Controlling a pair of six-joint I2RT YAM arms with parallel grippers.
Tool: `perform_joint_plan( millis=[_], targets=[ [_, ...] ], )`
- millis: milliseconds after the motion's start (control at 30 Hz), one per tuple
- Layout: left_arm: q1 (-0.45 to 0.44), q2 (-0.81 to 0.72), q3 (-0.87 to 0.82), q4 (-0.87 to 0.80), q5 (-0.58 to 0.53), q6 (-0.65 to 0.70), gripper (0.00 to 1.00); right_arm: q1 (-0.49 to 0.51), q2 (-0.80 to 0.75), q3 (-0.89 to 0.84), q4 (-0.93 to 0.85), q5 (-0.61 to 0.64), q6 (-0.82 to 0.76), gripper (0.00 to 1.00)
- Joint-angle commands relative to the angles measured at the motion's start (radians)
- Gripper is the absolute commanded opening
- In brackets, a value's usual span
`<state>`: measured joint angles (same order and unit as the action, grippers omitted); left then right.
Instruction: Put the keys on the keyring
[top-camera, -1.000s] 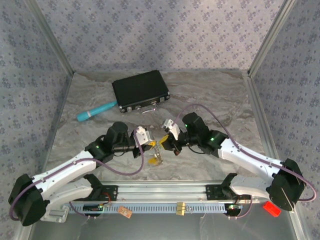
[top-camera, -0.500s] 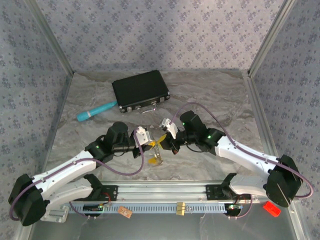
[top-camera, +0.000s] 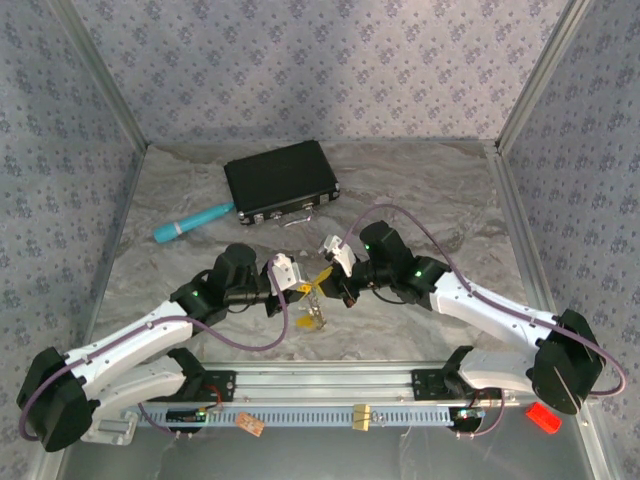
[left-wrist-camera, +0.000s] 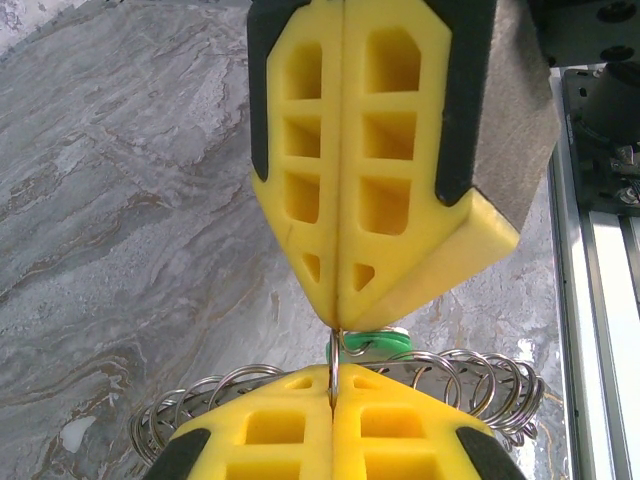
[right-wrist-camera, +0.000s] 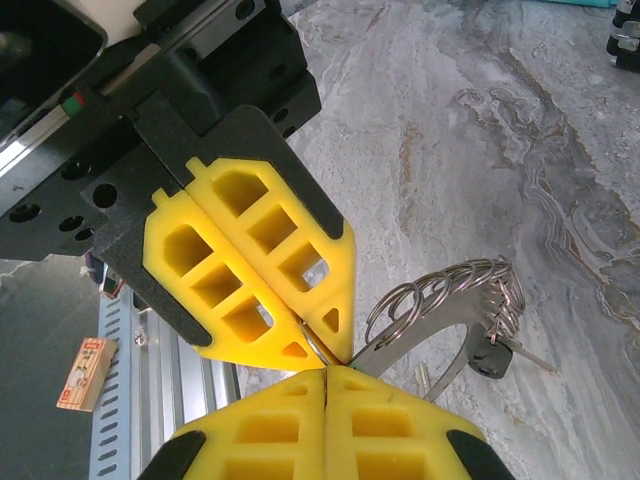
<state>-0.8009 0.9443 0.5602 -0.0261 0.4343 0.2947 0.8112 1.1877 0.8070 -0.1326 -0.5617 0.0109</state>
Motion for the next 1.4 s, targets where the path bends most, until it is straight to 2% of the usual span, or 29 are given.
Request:
perform_joint_plan(
  millis=[0, 267, 600, 767, 967, 1267, 1367],
  targets=[
    [-0.009, -0.003, 0.015, 0.028, 0.05, -0.006, 0.0, -0.001, 0.009, 0.033, 0.022, 0.016, 0.017, 0.0],
    [-0.008, -0.007, 0.017, 0.028, 0.067, -0.006, 0.0, -0.002, 0.016, 0.032, 0.034, 0.084, 0.041, 0.0],
    [-0.008, -0.018, 0.004, 0.061, 0.035, -0.012, 0.0, 0.009, 0.023, -0.014, 0.131, 0.225, 0.205, 0.0],
    [-0.009, -0.008, 0.006, 0.075, 0.043, -0.041, 0.0, 0.02, 0.025, -0.022, 0.137, 0.276, 0.218, 0.0],
    [-0.009, -0.007, 0.004, 0.093, 0.035, -0.062, 0.0, 0.021, 0.031, -0.023, 0.131, 0.289, 0.248, 0.0],
    [-0.01, -0.035, -0.035, 0.172, -0.04, -0.043, 0.0, 0.015, 0.046, -0.031, 0.144, 0.198, 0.268, 0.0],
    [-0.01, -0.051, -0.056, 0.215, -0.055, -0.017, 0.0, 0.008, 0.048, -0.029, 0.122, 0.191, 0.264, 0.16]
  ],
)
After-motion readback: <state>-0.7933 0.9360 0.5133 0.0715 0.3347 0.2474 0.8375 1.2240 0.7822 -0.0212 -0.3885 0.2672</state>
